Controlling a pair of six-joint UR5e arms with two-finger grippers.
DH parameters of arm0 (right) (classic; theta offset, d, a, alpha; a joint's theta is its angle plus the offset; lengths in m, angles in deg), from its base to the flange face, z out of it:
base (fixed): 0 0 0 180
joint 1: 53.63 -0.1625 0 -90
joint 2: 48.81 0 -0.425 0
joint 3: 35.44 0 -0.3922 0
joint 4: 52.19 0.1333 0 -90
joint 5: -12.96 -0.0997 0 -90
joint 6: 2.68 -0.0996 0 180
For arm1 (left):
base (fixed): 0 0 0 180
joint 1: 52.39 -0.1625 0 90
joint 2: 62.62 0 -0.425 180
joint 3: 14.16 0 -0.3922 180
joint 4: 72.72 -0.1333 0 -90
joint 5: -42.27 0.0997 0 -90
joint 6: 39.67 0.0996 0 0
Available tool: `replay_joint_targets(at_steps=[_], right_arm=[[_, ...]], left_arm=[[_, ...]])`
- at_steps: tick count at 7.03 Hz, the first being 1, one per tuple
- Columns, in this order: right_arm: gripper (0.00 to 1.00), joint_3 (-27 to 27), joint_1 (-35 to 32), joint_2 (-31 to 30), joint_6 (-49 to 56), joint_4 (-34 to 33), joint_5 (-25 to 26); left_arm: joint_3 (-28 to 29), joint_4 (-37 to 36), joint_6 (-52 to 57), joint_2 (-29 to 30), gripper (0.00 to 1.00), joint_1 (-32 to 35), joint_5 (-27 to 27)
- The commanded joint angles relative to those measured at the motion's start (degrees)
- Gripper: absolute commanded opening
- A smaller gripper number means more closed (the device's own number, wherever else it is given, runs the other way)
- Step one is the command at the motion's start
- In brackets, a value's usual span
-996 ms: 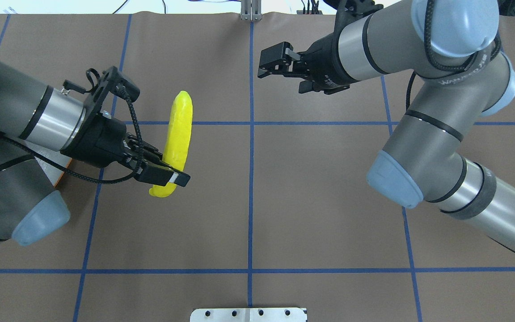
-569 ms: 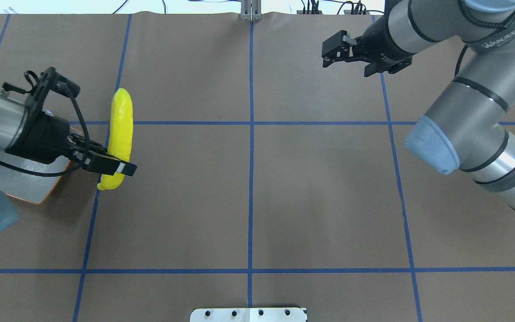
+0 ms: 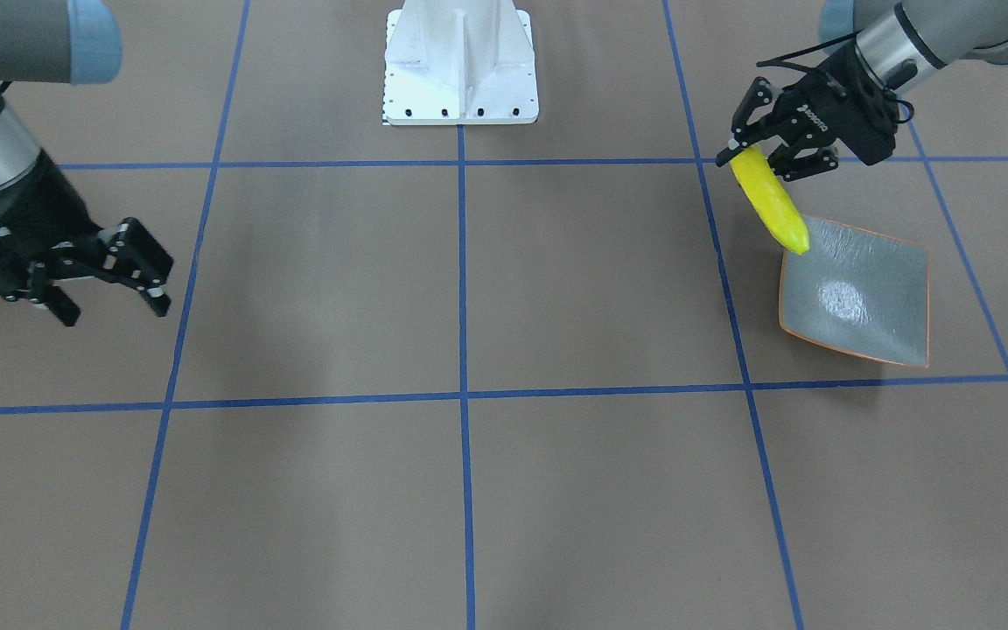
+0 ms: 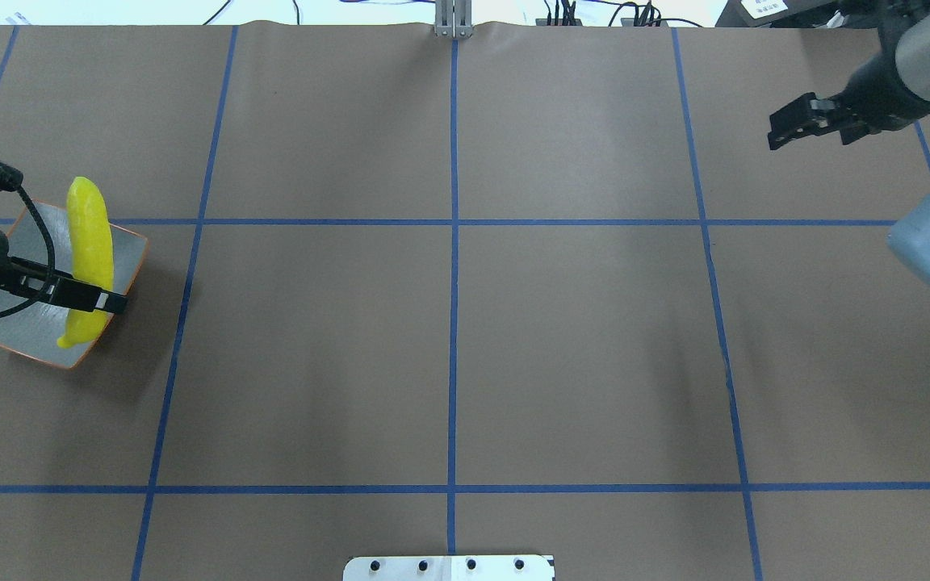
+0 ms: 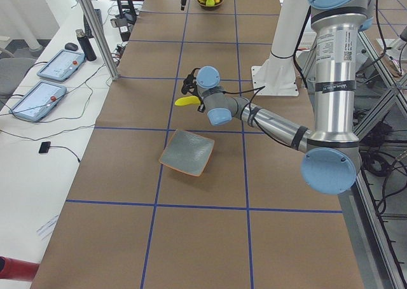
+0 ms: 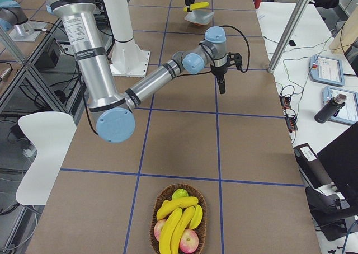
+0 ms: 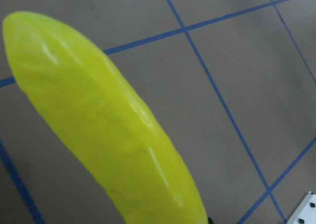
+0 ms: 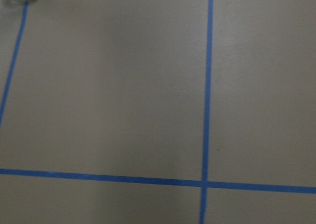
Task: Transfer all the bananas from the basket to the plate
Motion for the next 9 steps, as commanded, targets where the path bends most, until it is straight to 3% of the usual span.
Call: replay_joint_targets(at_steps=[1,3,5,6,7,9], right_arm=[[1.00,-1.4,-9.5,-8.4,19.5,0.1,-4.2],[1.00,-5.7,-15.5,-10.0,30.9,0.1,-7.0],[1.00,-7.9,-17.5,-10.0,34.4,0.2,-7.0],[1.00,-9.0,-18.4,-10.5,37.5,0.2,-7.0],[1.00,-11.2,-20.0,-10.7,41.6,0.2,-7.0],[1.00,-14.6,-23.1,-11.7,48.1,0.3,-7.5]], left_arm=[[5.9,-0.2,4.1,-0.8,0.00,0.2,4.0],[12.1,-0.2,10.1,-0.3,0.00,0.5,6.0],[15.1,-3.0,14.4,1.3,0.00,1.8,6.1],[15.2,-4.0,16.8,2.0,0.46,1.9,6.8],[15.3,-3.9,17.6,2.6,0.99,2.1,8.2],[15.1,-3.9,17.7,3.0,1.00,2.2,9.7]])
